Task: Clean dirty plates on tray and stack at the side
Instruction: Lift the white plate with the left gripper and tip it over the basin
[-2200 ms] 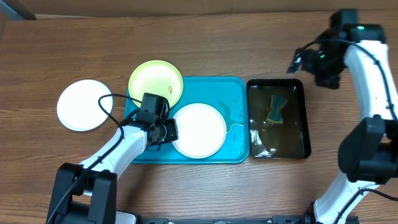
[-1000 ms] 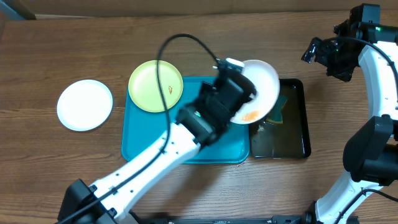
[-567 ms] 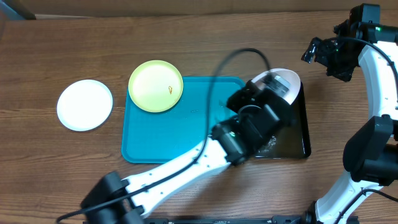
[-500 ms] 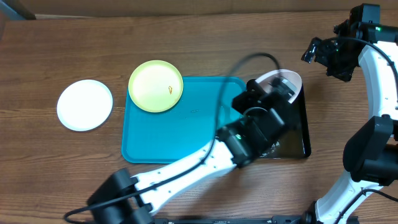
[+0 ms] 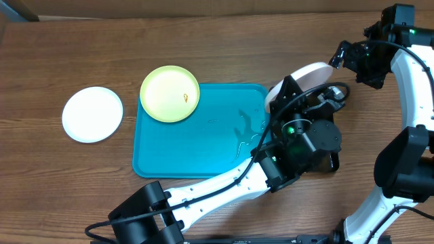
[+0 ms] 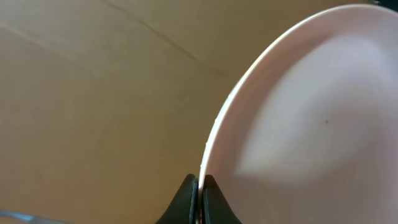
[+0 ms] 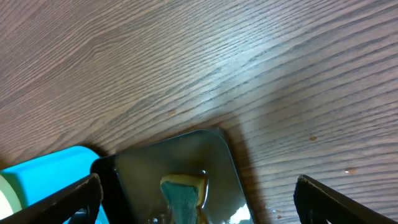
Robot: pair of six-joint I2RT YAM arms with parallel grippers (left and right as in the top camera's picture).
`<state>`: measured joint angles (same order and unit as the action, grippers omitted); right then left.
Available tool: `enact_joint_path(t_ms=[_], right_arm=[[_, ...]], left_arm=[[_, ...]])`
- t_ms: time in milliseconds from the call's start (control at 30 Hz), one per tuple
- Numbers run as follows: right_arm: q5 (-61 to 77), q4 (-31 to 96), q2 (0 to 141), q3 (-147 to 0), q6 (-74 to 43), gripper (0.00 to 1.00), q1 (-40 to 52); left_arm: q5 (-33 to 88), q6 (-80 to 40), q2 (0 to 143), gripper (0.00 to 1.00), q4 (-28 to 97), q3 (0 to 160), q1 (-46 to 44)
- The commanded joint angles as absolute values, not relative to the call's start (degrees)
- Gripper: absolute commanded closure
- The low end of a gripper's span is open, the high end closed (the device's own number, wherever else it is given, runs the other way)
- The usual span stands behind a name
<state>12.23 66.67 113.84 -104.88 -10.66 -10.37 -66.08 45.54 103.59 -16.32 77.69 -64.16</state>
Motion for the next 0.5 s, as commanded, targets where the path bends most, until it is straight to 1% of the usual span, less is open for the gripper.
enact_joint_path(t_ms=[0, 133, 200, 300, 400, 467], right_arm=[[12.51, 66.43, 113.16, -105.71, -10.5, 0.0, -10.35], [12.51, 66.43, 113.16, -105.71, -10.5, 0.0, -10.35], [12.51, 66.43, 113.16, -105.71, -10.52, 0.0, -10.35], [12.53, 66.43, 113.16, -105.71, -10.5, 0.0, -10.35], [12.51, 66.43, 113.16, -105.71, -10.5, 0.0, -10.35], [12.53, 66.43, 113.16, -105.71, -10.5, 0.0, -10.35]], left_arm=[[-68.36, 52.31, 103.94, 0.96, -18.79, 78.76, -64.97], [-68.34, 50.02, 103.94, 0.96, -18.72, 78.76, -64.95], [-68.45, 46.98, 103.94, 0.96, -18.7, 78.76, -64.95], [-68.6, 38.92, 103.94, 0.96, -16.38, 78.76, -64.71], [-67.64, 26.87, 103.94, 0.96, -6.17, 78.76, -64.07], [-61.32, 15.97, 103.94, 0.96, 5.76, 78.76, -63.22]])
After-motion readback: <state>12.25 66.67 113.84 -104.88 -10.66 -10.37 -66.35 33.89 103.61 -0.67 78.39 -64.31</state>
